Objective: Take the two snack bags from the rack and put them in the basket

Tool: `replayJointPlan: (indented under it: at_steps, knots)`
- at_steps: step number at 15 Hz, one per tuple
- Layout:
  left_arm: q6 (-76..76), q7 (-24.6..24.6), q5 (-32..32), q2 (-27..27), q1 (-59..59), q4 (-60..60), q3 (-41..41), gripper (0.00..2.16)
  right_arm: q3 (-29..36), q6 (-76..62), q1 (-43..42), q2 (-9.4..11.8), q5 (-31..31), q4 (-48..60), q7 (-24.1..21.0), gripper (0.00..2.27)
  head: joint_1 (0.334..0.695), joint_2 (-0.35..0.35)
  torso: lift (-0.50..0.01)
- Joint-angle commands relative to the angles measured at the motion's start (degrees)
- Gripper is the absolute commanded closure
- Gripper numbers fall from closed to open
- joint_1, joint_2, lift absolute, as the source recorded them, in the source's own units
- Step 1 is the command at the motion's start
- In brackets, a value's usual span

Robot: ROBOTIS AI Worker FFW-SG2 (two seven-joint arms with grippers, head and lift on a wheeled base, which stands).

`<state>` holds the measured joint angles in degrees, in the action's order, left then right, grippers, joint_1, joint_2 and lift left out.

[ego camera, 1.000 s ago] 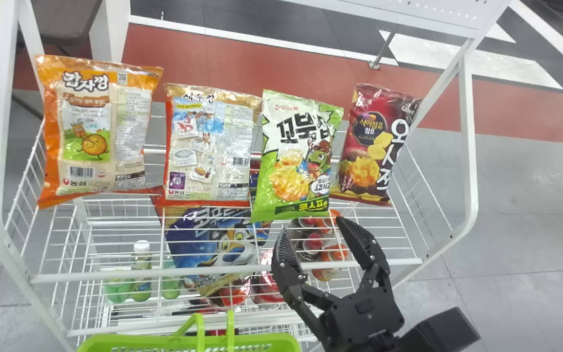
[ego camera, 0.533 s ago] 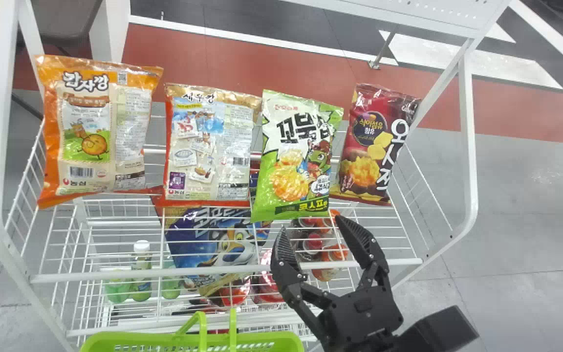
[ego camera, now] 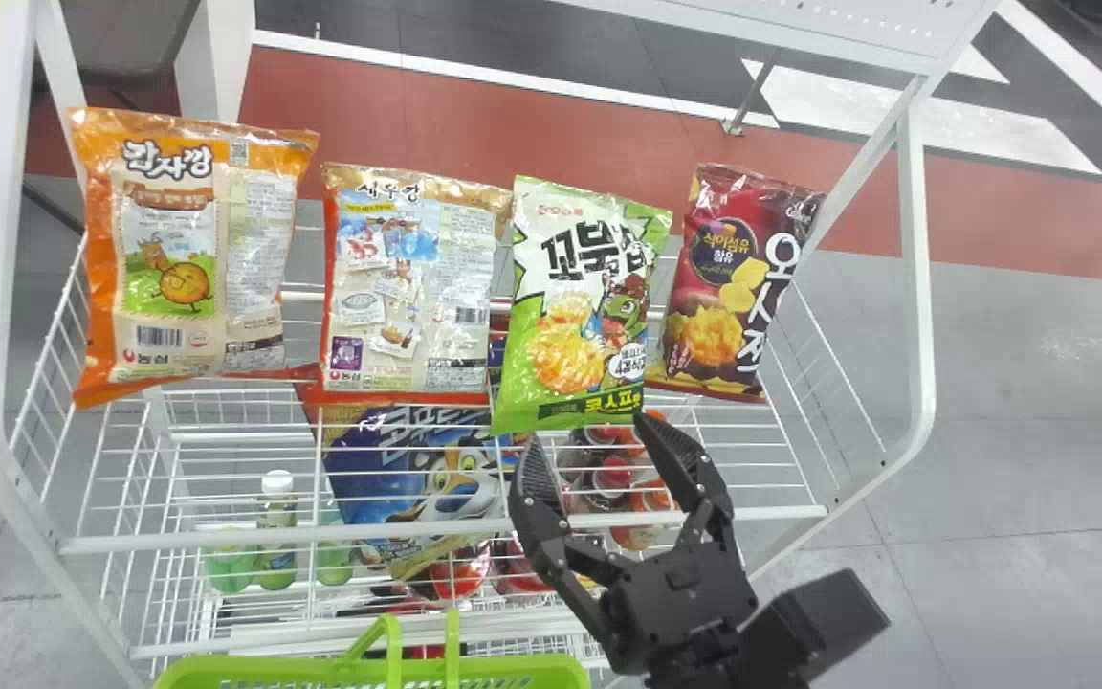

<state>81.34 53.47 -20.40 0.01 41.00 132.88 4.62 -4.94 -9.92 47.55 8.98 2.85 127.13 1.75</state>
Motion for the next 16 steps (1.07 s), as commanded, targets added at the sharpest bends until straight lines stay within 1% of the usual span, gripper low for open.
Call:
replayJointPlan:
  at_steps: [1,2,5,7,10,12,14,16]
  knots:
    - [0.0,0.0,0.4,0.1,0.0,-0.3,0.5,1.57,-1.4,5.8,-5.1,-0.9,-0.8,-1.3,-0.1,0.18,0.695,-0.350,-0.010]
    - [0.0,0.1,0.5,0.0,0.0,-0.3,0.4,1.57,-2.1,7.6,-7.0,-1.2,-1.1,-2.0,-0.1,0.18,0.695,-0.350,-0.010]
    - [0.2,0.0,0.5,0.1,-1.2,-0.8,0.4,1.57,-3.9,11.1,-12.5,-3.4,-2.5,-4.4,-0.1,0.18,0.695,-0.350,-0.010]
    - [0.0,0.0,1.2,0.1,-1.7,-1.6,0.4,1.53,-5.9,15.2,-17.8,-4.9,-5.1,-8.0,-0.7,0.18,0.695,-0.350,-0.010]
    - [0.2,0.5,0.9,0.1,-1.9,-1.8,-0.3,1.53,-8.2,19.2,-24.8,-5.8,-6.0,-13.3,-1.7,0.18,0.695,-0.350,-0.010]
    - [0.0,0.5,1.1,0.2,-2.1,-1.8,0.0,1.53,-8.2,19.6,-27.1,-6.9,-6.0,-16.0,-1.7,0.18,0.695,-0.310,-0.010]
    - [0.0,0.4,1.2,0.3,-2.1,-1.9,0.4,1.53,-9.0,19.6,-28.8,-7.2,-6.4,-17.4,-1.7,0.18,0.695,-0.279,-0.010]
    - [0.0,0.4,1.2,0.3,-2.1,-1.8,0.6,1.53,-9.8,20.3,-31.3,-7.4,-6.4,-18.7,-1.8,0.18,0.695,-0.266,-0.010]
